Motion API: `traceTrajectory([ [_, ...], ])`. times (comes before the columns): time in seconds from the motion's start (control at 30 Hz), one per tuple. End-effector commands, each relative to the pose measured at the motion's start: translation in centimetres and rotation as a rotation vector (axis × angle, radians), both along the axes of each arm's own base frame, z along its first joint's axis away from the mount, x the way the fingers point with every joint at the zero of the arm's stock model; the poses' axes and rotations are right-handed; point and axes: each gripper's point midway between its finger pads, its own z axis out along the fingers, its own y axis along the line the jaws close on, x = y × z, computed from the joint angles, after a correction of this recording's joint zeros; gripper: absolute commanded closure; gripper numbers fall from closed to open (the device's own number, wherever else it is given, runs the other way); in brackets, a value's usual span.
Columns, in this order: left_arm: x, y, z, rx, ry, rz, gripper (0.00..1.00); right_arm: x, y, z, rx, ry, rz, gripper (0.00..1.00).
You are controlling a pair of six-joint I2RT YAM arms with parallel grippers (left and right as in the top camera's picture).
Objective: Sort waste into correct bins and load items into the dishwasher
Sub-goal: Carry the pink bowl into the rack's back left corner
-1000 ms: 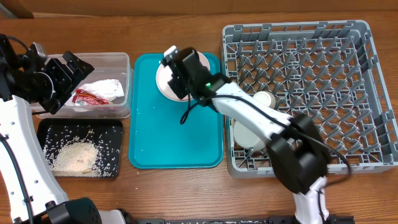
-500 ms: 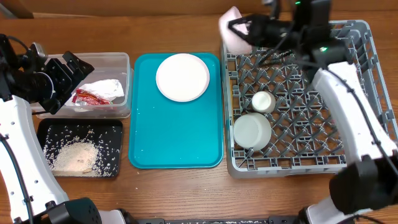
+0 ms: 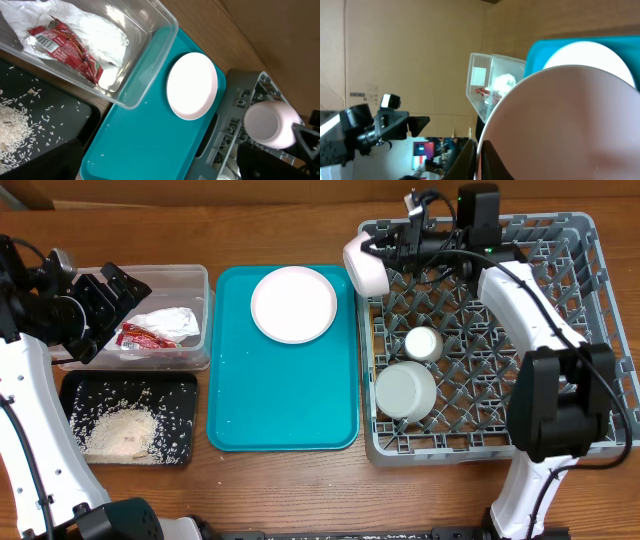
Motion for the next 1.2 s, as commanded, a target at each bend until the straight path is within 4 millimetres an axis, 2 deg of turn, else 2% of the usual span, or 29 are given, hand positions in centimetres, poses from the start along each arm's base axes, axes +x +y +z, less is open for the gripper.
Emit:
traceTrajectory([
  [0.0,-0.1,-0.1,1.1,0.022,-0.035,-0.011,0.0,-0.1,-0.1,-1.0,0.018,0.051,0.012,0.96],
  [0.23,-0.1,-0.1,1.1,0.022,-0.036,-0.011,0.0,0.2,-1.2,-1.7,-0.004,0.085,-0.025,0.96],
  [0.53,-0.1,-0.1,1.1,0.022,-0.035,-0.011,0.0,0.0,-5.2,-4.0,-0.039,0.174,-0.092,0.96],
  [0.83,-0.1,-0.1,1.1,0.022,-0.035,-0.011,0.0,-0.5,-7.6,-5.5,-0.054,0.187,-0.12,0.8],
  [1.03,-0.1,-0.1,1.1,0.022,-0.035,-0.011,0.0,-0.7,-9.9,-6.0,-0.074,0.16,-0.137,0.76],
  [1.17,-0.1,-0.1,1.1,0.022,-0.035,-0.011,0.0,-0.5,-12.2,-6.9,-0.123,0.154,-0.185,0.75],
])
